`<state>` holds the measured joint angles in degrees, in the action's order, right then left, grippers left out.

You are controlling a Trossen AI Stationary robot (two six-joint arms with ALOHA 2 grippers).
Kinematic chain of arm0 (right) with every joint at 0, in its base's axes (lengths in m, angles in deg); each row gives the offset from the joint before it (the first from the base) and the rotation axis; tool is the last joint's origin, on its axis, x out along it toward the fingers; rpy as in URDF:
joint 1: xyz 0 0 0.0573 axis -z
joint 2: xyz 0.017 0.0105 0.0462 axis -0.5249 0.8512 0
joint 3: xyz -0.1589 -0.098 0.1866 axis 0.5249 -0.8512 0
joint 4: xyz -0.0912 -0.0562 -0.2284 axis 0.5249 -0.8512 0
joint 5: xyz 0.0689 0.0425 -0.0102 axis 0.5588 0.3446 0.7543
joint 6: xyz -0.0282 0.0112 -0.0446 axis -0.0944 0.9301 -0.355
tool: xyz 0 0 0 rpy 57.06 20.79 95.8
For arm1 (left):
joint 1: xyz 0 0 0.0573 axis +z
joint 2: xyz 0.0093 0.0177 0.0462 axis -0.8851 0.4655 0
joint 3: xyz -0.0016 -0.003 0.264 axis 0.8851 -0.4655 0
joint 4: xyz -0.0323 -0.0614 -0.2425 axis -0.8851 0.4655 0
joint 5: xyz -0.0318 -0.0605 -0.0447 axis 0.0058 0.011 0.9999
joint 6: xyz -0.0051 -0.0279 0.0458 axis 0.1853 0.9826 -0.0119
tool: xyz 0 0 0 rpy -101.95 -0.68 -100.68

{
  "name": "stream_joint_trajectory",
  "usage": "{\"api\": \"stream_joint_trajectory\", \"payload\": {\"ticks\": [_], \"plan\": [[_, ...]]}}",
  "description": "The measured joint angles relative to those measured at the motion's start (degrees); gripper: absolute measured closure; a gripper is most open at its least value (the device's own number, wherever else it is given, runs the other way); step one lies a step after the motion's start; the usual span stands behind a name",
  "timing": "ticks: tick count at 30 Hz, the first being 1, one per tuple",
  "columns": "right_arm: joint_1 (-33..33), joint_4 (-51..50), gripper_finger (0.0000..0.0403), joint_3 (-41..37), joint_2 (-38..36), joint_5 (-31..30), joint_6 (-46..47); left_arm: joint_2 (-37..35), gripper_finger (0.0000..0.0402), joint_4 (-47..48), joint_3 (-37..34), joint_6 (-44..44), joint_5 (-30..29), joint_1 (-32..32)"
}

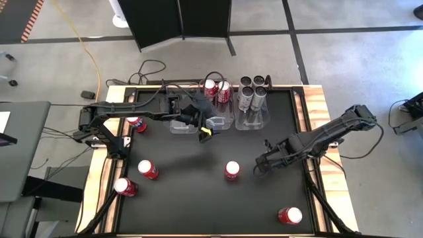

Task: Sort soda cans
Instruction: Put the right red-white soda can into the center transparent bin

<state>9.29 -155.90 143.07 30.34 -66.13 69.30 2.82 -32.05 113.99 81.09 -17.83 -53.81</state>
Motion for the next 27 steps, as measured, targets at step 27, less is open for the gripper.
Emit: {"api": "stream_joint_trajectory", "payload": {"ticks": [27], "plan": [[3.1, -0.5, 0.0153, 0.4, 0.2, 0.0, -2.9, -0.2, 0.0006, 0.4, 0.0, -0.3, 0.0, 0.1]]}}
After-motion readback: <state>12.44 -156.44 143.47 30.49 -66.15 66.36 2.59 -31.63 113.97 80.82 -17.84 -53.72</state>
